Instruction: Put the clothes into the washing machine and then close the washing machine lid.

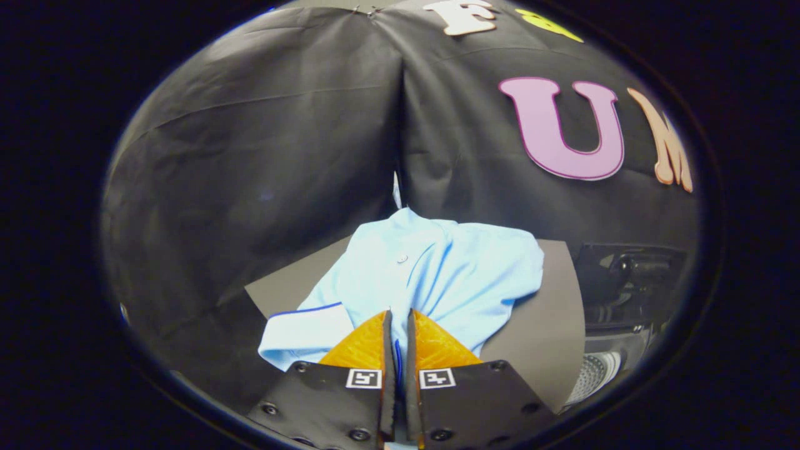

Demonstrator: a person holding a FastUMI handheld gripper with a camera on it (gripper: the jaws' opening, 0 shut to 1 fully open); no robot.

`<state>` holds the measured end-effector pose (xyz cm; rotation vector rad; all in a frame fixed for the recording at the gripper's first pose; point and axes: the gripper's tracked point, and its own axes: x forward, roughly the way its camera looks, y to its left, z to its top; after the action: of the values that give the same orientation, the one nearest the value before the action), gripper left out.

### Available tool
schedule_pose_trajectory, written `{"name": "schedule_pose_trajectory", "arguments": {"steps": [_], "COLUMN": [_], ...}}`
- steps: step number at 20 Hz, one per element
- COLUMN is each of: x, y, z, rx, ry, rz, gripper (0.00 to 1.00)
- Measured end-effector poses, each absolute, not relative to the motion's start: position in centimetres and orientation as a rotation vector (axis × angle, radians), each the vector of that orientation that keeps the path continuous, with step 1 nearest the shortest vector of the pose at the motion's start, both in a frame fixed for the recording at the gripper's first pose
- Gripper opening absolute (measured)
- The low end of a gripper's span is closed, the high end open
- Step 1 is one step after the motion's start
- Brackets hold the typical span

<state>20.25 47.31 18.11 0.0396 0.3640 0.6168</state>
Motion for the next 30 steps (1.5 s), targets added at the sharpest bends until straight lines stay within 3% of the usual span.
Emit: {"name": "schedule_pose_trajectory", "arguments": {"steps": [8, 18, 23, 30], "x": [22.3, 28.6, 30.5, 30.1], "y": [39.5, 18.3, 13.1, 12.6], "z": [19.9, 21.0, 17.3, 12.7], "rx": [0.043, -0.135, -0.204, -0.062], "ry": [0.299, 0.185, 0.215, 0.276], "rz": [0.478, 0.027, -0.083, -0.062], "gripper": [0.07, 0.07, 0.35, 0.36]}}
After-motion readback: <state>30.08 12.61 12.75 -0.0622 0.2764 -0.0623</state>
